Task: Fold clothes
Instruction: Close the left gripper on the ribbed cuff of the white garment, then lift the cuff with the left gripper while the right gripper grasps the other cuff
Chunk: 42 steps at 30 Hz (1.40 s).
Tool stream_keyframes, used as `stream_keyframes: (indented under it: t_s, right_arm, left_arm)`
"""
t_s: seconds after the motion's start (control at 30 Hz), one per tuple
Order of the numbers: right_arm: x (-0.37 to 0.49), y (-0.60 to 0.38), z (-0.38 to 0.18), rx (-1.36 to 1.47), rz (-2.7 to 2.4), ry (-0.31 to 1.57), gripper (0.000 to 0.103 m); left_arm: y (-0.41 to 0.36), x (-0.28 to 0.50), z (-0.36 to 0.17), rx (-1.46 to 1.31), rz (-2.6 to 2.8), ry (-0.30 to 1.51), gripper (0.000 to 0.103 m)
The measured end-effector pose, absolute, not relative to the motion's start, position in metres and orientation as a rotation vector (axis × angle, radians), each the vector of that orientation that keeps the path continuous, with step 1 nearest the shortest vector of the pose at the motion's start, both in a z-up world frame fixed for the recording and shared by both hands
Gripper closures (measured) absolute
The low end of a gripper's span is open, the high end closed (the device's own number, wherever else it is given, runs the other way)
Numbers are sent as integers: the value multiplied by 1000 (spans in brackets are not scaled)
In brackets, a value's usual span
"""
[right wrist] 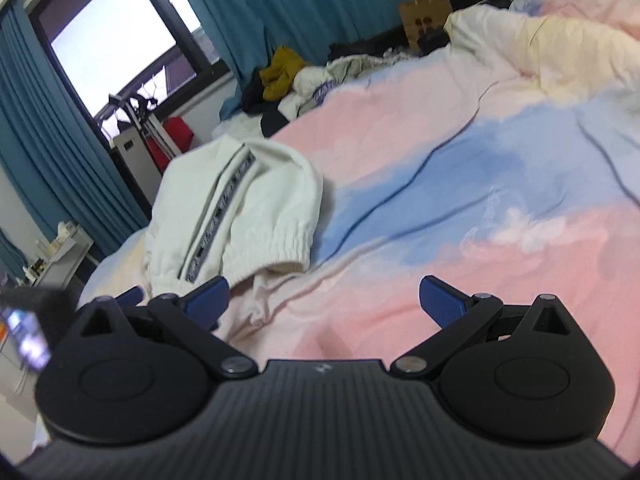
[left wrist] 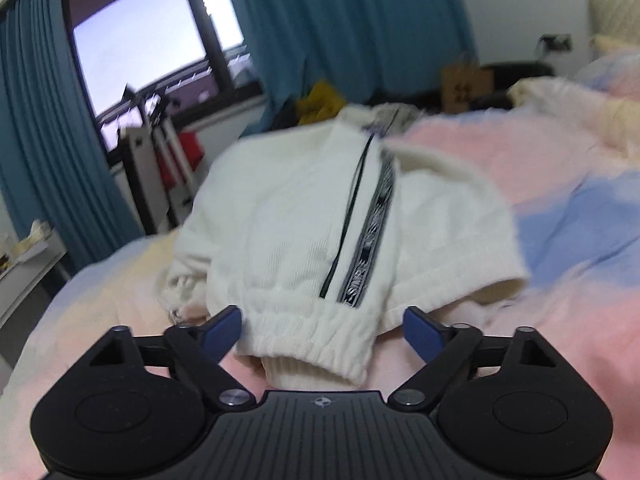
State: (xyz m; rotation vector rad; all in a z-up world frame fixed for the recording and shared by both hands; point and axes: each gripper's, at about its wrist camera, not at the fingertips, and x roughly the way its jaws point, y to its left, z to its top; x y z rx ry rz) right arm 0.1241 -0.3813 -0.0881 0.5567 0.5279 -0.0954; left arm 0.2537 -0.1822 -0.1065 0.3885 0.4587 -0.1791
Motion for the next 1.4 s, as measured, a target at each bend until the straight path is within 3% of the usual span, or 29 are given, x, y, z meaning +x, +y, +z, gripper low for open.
stream_keyframes:
  t_s: [0.2,0.37,0.47,0.73,0.9,1.2,1.4]
  right_arm:
    - [141,-376,-103,531,-69,572,0]
    - [140,-371,-99,494,-48,556,0]
    - [139,-368,-96,477,-47,542,0]
    - [130,-371,-88,513,-34,508,0]
    - [124,-371,-89,551,-19,519,0]
    - [132,-353,-101,578,66,585,0]
    - [142,-341,-108,593,107,606,0]
  left_arm:
    - [-173,270,-107,327,-167,481,42]
    - [-140,251,-71,198,-191,494,73]
    - [-125,234,-43,146,-216,464,79]
    - [-75,174,26,0,-298,406,84]
    - [-8,148,38,-185,-277,419,84]
    - [144,173,-39,-571,-78,583,83]
    - [178,183,-69,-691,-62,625,79]
